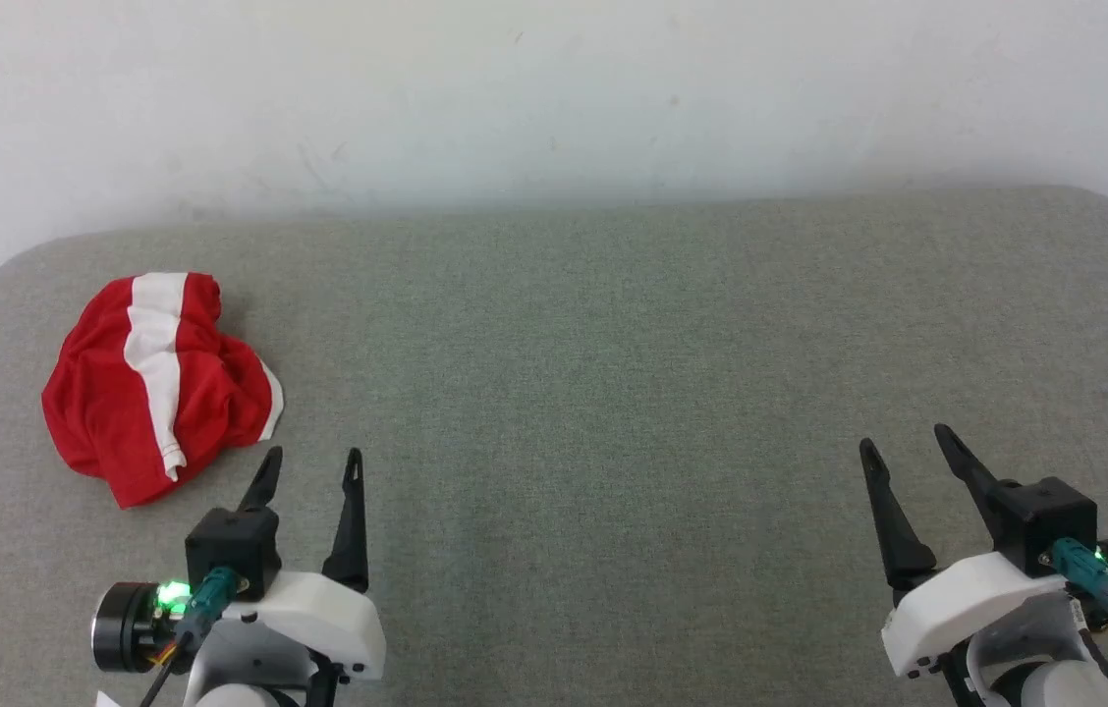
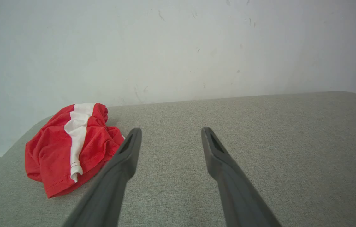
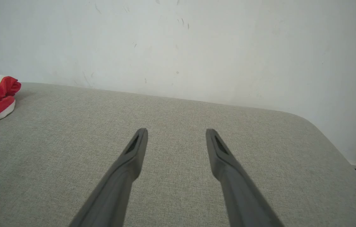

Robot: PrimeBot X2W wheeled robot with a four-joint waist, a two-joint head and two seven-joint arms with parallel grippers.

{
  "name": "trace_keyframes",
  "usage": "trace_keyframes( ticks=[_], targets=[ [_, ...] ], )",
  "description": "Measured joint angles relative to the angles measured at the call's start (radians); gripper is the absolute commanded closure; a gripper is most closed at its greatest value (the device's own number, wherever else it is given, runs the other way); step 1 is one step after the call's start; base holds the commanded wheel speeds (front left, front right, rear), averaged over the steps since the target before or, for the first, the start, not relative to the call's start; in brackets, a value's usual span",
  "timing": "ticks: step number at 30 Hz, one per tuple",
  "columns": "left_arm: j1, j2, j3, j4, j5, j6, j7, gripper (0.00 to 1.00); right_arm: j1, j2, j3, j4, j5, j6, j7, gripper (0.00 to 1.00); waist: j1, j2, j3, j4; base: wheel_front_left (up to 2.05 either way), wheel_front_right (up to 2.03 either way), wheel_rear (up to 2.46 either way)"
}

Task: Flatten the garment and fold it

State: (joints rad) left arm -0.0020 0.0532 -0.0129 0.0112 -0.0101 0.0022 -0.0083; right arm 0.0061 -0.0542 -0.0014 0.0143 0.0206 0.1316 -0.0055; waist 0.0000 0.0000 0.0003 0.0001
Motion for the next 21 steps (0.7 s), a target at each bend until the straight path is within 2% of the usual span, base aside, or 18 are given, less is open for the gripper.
trace_keyframes(
  ticks=[21],
  targets=[
    [0.000, 0.000, -0.022, 0.007, -0.035, 0.026, -0.043, 0.00, 0.015, 0.000, -0.019, 0.021, 0.053, 0.000, -0.044, 0.00, 0.0000, 0.0000, -0.003, 0.021, 0.00, 0.00, 0.00]
  ],
)
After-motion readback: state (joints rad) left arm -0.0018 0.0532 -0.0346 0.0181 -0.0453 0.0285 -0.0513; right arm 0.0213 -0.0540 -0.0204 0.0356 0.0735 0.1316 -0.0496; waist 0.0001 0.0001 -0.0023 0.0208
